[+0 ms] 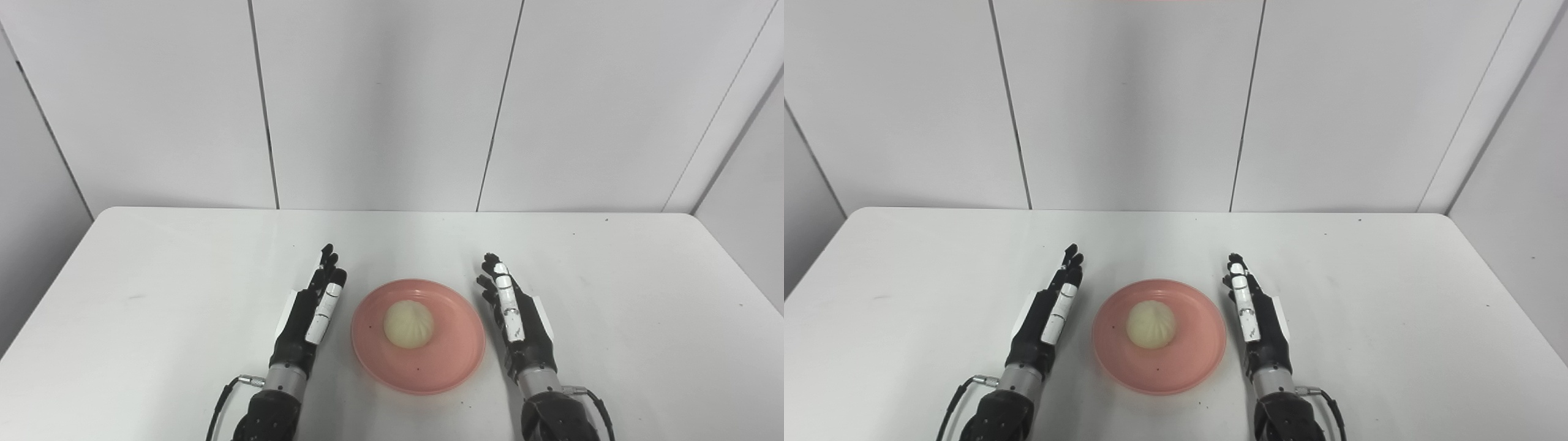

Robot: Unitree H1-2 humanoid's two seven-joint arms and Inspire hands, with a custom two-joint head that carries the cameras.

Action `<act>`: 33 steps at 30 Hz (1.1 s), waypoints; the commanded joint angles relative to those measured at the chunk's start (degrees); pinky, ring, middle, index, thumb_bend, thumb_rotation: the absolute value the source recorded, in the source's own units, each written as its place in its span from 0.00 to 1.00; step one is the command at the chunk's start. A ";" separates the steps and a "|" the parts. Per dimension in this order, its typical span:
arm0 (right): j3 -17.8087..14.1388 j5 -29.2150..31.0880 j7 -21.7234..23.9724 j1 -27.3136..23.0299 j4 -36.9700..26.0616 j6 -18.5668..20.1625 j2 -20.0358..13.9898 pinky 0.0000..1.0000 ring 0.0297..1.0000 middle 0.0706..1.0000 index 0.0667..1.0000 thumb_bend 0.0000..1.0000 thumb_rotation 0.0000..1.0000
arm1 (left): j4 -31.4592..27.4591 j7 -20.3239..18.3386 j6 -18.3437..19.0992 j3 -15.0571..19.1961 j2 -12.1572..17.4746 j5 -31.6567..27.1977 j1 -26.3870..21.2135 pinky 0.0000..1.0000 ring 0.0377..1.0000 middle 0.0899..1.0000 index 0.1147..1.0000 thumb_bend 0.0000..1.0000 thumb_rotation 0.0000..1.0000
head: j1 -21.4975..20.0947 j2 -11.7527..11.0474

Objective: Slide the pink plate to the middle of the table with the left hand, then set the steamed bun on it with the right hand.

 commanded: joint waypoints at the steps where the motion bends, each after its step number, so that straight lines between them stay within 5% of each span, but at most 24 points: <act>1: 0.05 -0.14 0.26 -0.62 -1.81 -0.15 -0.19 0.95 0.90 0.92 0.90 0.68 1.00 | -1.13 0.17 0.17 -0.23 -0.34 0.17 -0.88 1.00 1.00 1.00 1.00 0.72 1.00 | 0.08 0.00; 33: 0.37 -0.16 0.67 -0.48 -2.23 1.32 -0.55 0.90 0.90 0.91 0.89 0.69 1.00 | -1.96 -0.11 1.56 -0.86 -0.35 0.20 -0.74 1.00 0.99 1.00 1.00 0.71 1.00 | 0.10 0.09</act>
